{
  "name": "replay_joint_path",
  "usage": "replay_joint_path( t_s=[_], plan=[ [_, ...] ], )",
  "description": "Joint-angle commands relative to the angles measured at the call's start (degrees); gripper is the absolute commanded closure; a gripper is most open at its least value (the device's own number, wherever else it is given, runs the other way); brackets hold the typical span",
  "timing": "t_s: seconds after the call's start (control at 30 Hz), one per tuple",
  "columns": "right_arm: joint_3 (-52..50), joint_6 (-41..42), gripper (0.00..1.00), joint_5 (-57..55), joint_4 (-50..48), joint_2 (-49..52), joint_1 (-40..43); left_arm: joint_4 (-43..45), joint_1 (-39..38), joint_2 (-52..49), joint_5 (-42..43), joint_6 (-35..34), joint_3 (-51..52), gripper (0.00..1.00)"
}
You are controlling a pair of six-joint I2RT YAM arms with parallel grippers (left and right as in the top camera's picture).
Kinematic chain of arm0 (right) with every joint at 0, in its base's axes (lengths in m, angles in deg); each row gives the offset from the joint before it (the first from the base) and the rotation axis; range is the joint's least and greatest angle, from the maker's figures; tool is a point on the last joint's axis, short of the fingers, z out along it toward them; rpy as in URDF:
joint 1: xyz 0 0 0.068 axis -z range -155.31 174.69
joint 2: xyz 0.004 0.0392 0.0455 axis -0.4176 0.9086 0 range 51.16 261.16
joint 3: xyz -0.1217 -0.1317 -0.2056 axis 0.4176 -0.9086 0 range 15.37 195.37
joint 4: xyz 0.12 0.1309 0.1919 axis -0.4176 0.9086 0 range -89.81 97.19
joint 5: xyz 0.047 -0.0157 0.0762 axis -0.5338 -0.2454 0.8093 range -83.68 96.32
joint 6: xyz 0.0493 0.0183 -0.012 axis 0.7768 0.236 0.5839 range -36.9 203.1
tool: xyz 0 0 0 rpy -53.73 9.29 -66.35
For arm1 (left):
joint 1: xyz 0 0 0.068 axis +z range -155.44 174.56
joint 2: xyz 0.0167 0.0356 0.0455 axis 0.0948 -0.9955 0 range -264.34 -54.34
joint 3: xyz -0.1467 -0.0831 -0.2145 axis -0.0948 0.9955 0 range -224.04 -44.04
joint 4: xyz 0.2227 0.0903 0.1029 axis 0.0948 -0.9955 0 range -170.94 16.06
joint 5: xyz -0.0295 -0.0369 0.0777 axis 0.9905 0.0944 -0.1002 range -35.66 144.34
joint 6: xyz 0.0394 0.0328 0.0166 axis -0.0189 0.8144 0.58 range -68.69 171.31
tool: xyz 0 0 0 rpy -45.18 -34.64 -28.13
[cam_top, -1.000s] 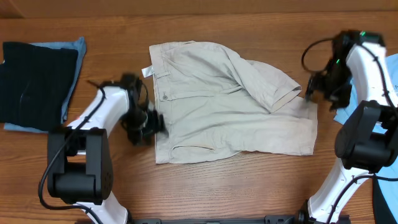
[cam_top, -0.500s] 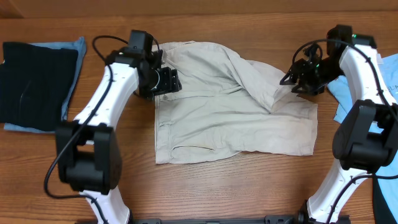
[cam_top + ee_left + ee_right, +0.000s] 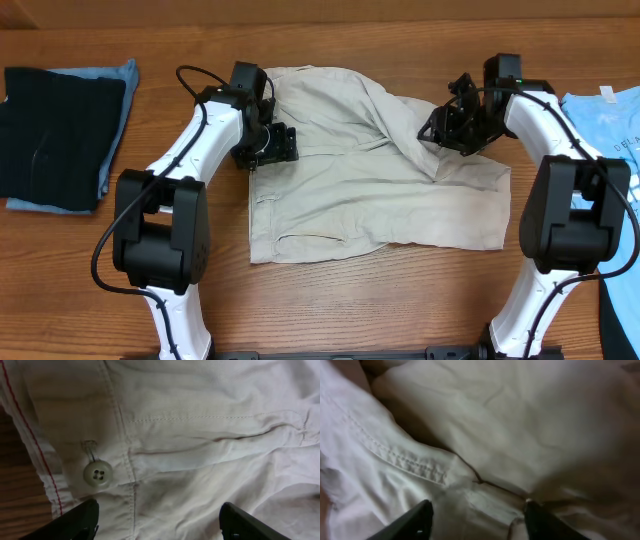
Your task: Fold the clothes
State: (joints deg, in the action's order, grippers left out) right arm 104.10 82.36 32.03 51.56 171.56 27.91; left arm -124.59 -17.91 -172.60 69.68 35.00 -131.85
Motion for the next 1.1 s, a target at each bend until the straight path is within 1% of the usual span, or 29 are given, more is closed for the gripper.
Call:
replay_joint_path(
  t_s=[0.0, 0.07, 0.17, 0.23, 0.37, 0.47, 0.5, 0.53, 0.67, 0.7, 0.73, 0.83, 0.93, 1.0, 1.07],
  plan=[
    [-0.39, -3.15, 0.32, -6.10, -2.16, -1.03, -0.61, -0.59, -0.35, -0.52, -0.96, 0.92, -0.35, 0.19],
    [-0.37, -6.60, 0.31, -6.19, -4.02, -1.03, -0.59, -0.92, -0.37, -0.52, -1.01, 0.92, -0.35, 0.18],
    [-0.39, -6.80, 0.31, -6.14, -4.15, -1.03, -0.61, -0.92, -0.37, -0.52, -0.98, 0.90, -0.35, 0.18],
    [-0.39, -6.82, 0.34, -5.68, -2.80, -1.03, -0.66, -0.94, -0.31, -0.52, -1.03, 0.90, -0.35, 0.18],
    [-0.39, -6.84, 0.35, -2.03, -2.36, -1.03, -0.66, -0.96, -0.37, -0.52, -2.25, 0.87, -0.35, 0.18],
    [-0.59, -6.86, 0.36, -1.40, -2.49, -1.01, -0.68, -1.53, -0.35, -0.52, -2.27, 0.87, -0.35, 0.17],
    [-0.96, -7.08, 0.40, -1.40, -2.84, -1.01, -0.72, -1.62, -0.35, -0.52, -2.27, 0.87, -0.35, 0.17],
    [-1.81, -7.48, 0.49, -1.40, -3.48, -1.01, -0.76, -1.57, -0.35, -0.52, -2.27, 0.87, -0.35, 0.17],
    [-6.45, -8.35, 0.55, -1.40, -8.50, -1.01, -0.76, -1.75, -0.35, -0.52, -2.27, 0.87, -0.35, 0.17],
    [-7.02, -8.35, 0.71, -1.42, -9.46, -1.01, -0.76, -1.77, -0.37, -0.52, -2.27, 0.87, -0.37, 0.17],
    [-6.97, -8.33, 0.96, -1.42, -9.81, -1.01, -0.76, -1.77, -0.35, -0.52, -2.27, 0.87, -0.37, 0.17],
    [-3.41, -8.28, 0.96, -0.83, -8.66, -1.16, -0.68, -1.81, -0.35, -0.52, -2.27, 0.87, -0.35, 0.17],
    [2.97, -8.28, 0.96, 0.13, -6.25, -1.70, -0.59, -1.79, -0.35, -0.52, -2.27, 0.87, -0.35, 0.18],
    [8.11, -8.31, 0.96, -2.71, -4.50, -1.79, -0.59, -1.79, -0.35, -0.52, -2.29, 0.87, -0.35, 0.18],
    [10.05, -8.35, 0.96, -6.25, -5.73, -1.79, -0.59, -1.81, -0.35, -0.50, -2.27, 0.87, -0.37, 0.18]
  ],
)
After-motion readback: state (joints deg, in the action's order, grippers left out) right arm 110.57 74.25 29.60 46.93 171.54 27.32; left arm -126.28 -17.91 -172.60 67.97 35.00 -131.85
